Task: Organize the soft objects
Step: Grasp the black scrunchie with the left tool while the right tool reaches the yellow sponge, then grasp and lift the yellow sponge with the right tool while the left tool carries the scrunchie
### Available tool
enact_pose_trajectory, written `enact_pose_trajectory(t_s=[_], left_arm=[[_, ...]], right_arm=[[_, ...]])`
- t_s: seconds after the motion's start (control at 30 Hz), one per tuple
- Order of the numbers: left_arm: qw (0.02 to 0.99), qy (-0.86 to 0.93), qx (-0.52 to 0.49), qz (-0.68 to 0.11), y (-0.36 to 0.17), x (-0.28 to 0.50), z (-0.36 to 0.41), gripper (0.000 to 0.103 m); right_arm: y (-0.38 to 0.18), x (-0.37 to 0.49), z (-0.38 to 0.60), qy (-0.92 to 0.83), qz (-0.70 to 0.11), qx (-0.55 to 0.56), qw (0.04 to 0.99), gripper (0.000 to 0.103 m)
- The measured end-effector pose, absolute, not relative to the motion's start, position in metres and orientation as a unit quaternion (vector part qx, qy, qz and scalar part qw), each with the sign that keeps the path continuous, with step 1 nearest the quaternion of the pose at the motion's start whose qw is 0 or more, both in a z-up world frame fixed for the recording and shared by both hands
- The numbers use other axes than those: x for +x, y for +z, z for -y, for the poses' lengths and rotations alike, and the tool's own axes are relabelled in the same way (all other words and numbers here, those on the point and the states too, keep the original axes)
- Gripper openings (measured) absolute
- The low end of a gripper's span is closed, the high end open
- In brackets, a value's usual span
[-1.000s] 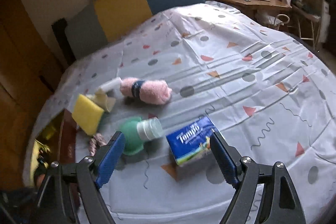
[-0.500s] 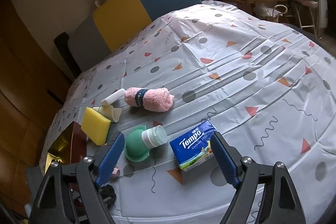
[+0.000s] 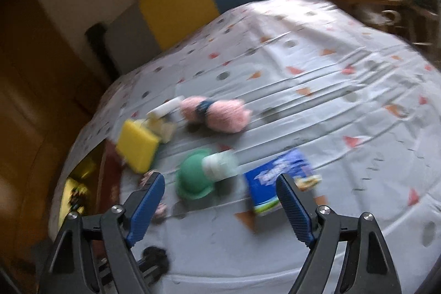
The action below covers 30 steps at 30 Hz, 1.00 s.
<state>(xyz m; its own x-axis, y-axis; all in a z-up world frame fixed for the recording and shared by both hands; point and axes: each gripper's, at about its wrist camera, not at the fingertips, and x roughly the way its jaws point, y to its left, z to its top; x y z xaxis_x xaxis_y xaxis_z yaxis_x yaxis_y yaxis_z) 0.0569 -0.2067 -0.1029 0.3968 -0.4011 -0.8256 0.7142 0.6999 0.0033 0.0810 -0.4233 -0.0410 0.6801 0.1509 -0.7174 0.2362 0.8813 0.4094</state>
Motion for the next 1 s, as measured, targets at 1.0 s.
enact_pose_trajectory(t_s=[1.0], left_arm=[[0.831, -0.369, 0.086, -0.408, -0.114, 0.065, 0.187, 0.012]], right_arm=[[-0.095, 0.282, 0.212, 0.132, -0.502, -0.246, 0.819, 0.063]])
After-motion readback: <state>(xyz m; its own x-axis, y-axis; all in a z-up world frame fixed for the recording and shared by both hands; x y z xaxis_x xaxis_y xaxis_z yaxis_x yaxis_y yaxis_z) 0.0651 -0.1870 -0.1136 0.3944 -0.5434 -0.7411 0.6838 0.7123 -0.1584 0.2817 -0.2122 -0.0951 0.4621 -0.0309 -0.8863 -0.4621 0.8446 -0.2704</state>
